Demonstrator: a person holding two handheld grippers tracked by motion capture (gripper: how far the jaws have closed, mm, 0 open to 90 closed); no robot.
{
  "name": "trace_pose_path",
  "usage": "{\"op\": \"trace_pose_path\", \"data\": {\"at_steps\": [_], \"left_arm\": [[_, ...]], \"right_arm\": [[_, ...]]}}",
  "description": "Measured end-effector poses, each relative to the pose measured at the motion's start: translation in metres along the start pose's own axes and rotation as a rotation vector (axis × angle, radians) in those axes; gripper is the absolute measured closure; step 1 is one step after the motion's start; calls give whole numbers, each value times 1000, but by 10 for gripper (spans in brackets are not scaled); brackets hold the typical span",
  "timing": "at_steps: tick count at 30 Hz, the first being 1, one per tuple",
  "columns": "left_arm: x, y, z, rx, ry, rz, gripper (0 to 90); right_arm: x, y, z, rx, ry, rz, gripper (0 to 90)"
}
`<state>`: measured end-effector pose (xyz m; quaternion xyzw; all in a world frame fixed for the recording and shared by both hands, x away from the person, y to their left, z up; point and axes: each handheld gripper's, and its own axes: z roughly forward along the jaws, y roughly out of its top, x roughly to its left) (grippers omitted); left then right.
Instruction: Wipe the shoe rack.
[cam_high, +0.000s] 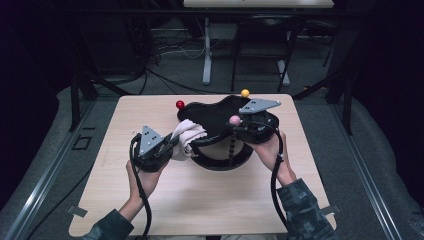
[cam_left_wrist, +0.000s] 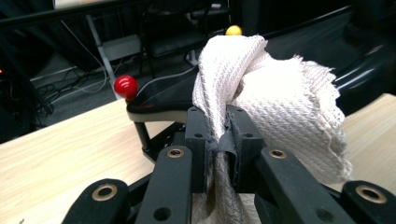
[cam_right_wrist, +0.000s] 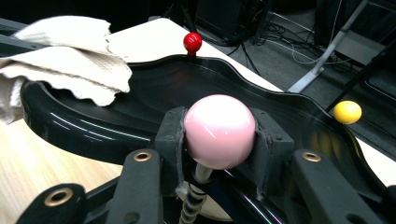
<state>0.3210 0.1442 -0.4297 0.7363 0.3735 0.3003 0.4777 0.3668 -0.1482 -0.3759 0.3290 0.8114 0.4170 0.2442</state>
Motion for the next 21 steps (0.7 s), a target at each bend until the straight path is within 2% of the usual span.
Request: {"op": "trace_pose_path", "data": {"at_steps": [7,10,21], "left_arm": [[6,-6,22,39,15,-22,801],[11,-7,34,63,29,-30,801],[27,-13,67,113,56,-14,801]], "right_arm": [[-5,-4,-5,-7,23,0,603],[-5,-4,-5,1,16,0,603],[-6,-3,-4,5,36,-3,603]]}}
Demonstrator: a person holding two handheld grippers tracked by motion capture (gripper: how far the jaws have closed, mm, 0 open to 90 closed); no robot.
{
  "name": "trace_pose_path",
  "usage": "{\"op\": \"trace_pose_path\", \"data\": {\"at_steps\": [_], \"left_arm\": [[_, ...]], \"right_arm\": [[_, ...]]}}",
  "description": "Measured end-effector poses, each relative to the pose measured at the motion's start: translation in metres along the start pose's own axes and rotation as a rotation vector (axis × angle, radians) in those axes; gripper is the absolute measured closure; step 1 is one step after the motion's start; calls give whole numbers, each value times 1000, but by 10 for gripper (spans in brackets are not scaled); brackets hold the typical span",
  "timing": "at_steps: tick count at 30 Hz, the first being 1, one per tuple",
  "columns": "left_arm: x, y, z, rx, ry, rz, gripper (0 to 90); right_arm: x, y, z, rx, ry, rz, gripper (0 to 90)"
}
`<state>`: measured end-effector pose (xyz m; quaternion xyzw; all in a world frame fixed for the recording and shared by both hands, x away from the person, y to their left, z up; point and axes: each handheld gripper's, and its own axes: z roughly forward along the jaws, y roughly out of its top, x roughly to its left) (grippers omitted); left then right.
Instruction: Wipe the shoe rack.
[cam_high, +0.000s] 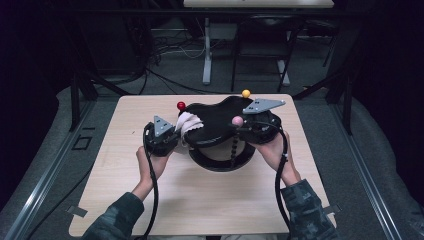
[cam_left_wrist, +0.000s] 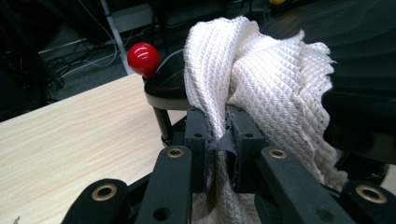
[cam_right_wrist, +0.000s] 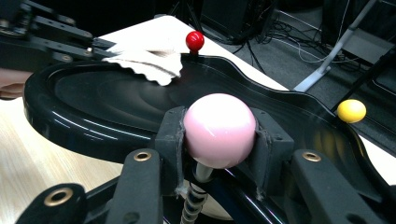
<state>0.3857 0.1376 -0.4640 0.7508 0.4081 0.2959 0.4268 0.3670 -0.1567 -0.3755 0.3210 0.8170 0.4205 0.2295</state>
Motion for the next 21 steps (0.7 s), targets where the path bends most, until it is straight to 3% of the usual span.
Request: {"op": "trace_pose_path", "data": {"at_steps": [10,21], "left_arm": [[11,-3,23,42,35,3,800],[31,-2,53,110,79,-51,801]], "right_arm": [[-1,0,0,3,8,1,603],[-1,0,0,4,1,3,603]]}}
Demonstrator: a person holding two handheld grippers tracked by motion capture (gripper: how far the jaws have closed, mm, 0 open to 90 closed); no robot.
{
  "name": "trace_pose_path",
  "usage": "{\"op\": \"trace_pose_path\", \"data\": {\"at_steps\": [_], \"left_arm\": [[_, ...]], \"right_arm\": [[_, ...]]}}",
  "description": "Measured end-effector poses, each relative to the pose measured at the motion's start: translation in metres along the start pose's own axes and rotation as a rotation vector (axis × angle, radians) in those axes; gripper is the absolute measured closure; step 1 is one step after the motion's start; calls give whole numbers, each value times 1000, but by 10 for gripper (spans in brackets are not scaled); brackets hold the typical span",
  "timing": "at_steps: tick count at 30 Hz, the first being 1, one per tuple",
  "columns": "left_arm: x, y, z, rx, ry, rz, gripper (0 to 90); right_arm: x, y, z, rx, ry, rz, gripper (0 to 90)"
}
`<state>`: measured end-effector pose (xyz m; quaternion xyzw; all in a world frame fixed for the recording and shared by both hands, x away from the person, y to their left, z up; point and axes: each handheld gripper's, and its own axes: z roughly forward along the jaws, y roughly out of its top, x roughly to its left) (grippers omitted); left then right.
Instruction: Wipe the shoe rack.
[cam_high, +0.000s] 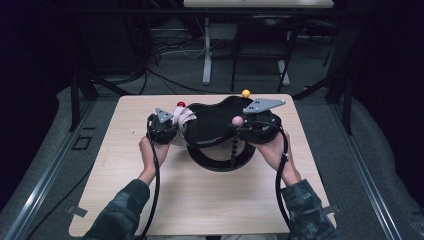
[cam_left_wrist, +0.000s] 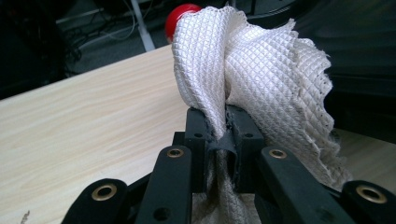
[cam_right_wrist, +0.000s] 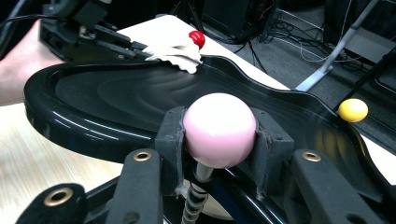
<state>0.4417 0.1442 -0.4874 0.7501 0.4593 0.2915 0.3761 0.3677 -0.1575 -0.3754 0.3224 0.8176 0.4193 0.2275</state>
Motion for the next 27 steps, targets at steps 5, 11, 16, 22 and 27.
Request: {"op": "trace_pose_path", "data": {"at_steps": [5,11,16,22,27], "left_arm": [[6,1,12,38,22,-6,801],[10,0,14,37,-13,-31,801],[9,-5,2,14,-65,-36,801],[0,-6,-19,-25,-122,-6,801],[-10,-4,-40,-49,-160,27,802]], "right_arm": [[0,0,0,0,5,1,603],[0,-1,0,-6,-6,2,603],[0,-1,1,-14,3,3,603],[1,-1,1,-14,-1,3,603],[2,-1,1,-8,-17,4,603]]}}
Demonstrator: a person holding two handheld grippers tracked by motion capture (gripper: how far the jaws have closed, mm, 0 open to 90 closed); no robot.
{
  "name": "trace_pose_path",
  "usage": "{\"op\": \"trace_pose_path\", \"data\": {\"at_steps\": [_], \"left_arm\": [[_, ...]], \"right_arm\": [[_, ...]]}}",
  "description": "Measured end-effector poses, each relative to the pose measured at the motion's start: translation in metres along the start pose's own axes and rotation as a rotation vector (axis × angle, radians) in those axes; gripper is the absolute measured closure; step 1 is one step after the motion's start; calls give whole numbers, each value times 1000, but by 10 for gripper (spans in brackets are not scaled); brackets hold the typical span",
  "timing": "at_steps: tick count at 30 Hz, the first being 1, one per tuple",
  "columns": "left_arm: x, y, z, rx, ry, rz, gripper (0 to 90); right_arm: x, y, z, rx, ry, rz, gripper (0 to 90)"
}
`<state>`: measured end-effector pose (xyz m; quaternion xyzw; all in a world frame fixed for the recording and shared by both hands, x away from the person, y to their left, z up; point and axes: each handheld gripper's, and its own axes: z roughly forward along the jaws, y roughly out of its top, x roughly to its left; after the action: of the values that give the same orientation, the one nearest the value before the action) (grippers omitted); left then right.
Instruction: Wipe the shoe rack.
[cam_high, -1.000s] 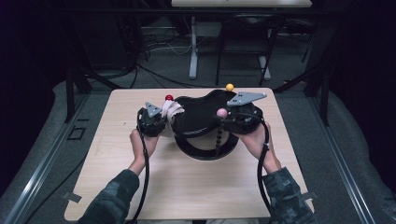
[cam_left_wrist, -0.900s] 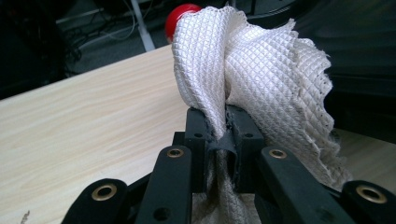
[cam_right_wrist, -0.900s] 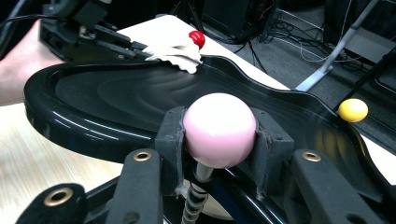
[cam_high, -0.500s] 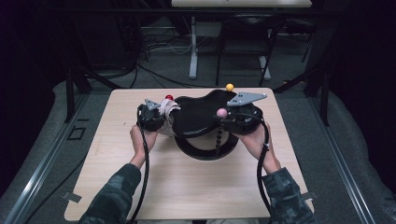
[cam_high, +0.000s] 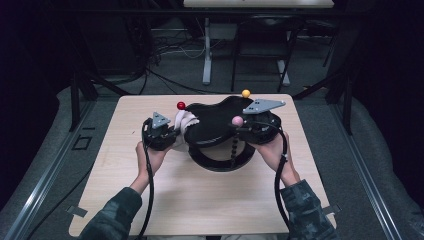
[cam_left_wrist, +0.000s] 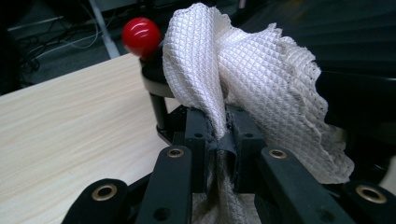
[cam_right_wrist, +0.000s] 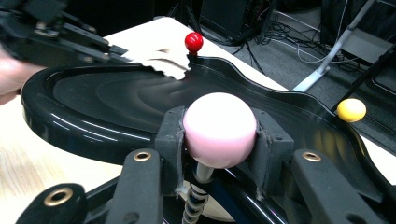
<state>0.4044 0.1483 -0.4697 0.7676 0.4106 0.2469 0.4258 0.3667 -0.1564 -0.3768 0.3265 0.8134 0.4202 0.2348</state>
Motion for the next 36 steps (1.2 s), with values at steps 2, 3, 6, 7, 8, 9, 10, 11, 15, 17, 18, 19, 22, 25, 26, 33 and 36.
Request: {"op": "trace_pose_path", "data": {"at_steps": [2,3,6,7,8,9,10,11,15,17,18,19,22,25,26,33,36], "left_arm": [[-6,1,-10,-7,-11,25,802],[-9,2,-15,-11,-18,32,802],[-14,3,-27,-23,-32,50,802],[-17,4,-34,-29,-38,57,802],[-18,4,-37,-34,-43,58,802],[-20,4,-40,-34,-45,61,802],[-22,5,-44,-37,-51,63,802],[-24,5,-48,-37,-52,66,802],[-33,6,-63,-36,-56,87,801],[-38,6,-71,-36,-63,92,801],[-40,7,-74,-40,-69,98,801],[-43,7,-78,-42,-76,100,802],[-52,8,-88,-48,-94,119,802],[-63,10,-96,-59,-118,141,802],[-66,11,-97,-62,-125,144,802],[-94,28,-101,-91,-183,200,803],[-107,38,-98,-94,-205,233,804]], "right_arm": [[0,0,1,-8,16,1,602],[0,0,1,-8,14,2,603],[1,0,0,1,-1,2,602],[2,0,0,2,-2,2,602],[2,0,0,2,-8,1,603],[2,0,0,2,-10,2,602],[2,0,0,2,-12,2,602],[3,0,0,2,-21,4,603],[3,1,1,5,-15,5,602],[3,1,1,5,-19,7,602],[3,1,1,5,-20,7,603],[4,1,1,5,-19,8,602],[4,1,1,4,-33,8,603],[4,1,1,7,-18,9,603],[4,1,1,7,-25,9,602],[4,1,1,9,-25,11,602],[4,1,1,9,-23,11,602]]}}
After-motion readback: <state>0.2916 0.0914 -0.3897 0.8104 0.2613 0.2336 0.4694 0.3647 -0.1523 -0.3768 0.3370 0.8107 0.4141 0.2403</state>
